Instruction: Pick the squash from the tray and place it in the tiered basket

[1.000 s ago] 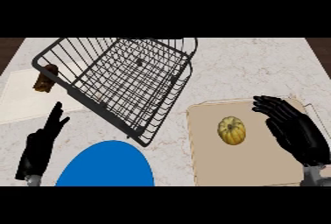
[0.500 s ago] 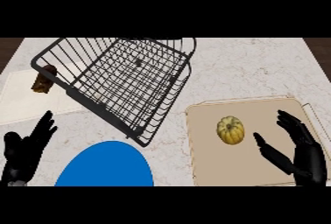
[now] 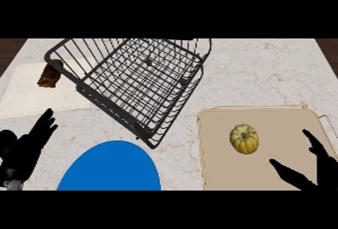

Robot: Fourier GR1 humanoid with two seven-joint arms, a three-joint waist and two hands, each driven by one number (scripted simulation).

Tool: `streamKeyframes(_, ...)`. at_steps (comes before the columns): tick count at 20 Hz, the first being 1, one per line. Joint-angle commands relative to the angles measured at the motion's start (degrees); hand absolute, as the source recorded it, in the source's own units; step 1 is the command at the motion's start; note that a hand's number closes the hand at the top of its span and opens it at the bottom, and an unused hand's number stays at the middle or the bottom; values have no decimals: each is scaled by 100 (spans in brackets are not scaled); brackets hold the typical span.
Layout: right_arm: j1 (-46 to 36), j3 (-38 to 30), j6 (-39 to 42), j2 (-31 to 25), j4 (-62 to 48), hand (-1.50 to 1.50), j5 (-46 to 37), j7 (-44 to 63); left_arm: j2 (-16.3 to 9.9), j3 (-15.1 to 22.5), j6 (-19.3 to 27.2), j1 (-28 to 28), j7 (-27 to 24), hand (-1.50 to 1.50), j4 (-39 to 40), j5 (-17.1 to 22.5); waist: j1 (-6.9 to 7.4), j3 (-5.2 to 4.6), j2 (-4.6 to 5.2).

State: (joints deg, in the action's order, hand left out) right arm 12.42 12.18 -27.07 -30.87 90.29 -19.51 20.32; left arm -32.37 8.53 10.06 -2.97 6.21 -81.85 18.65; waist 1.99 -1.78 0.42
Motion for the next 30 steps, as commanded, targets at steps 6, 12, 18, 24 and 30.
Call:
streamKeyframes(6,-1635,799,1927,-282,935,-150,-518,3891,208,200,-191,214,53,0,219,0,170,109,33)
streamKeyframes(12,-3045,1059,3049,452,940,-150,-151,6106,210,30,-209,462,134,0,489,33,7,140,1)
streamKeyframes(18,-3549,1038,3413,723,91,-150,-79,6480,162,-61,-184,205,-28,0,353,-19,-7,147,-30)
streamKeyframes(24,-3563,829,3663,647,-59,-150,-41,6488,92,-278,-243,60,-148,0,598,38,-191,139,-78)
streamKeyframes(30,-3753,351,3890,746,-186,-150,125,6490,24,-319,-419,-275,-203,0,270,106,-181,153,-106)
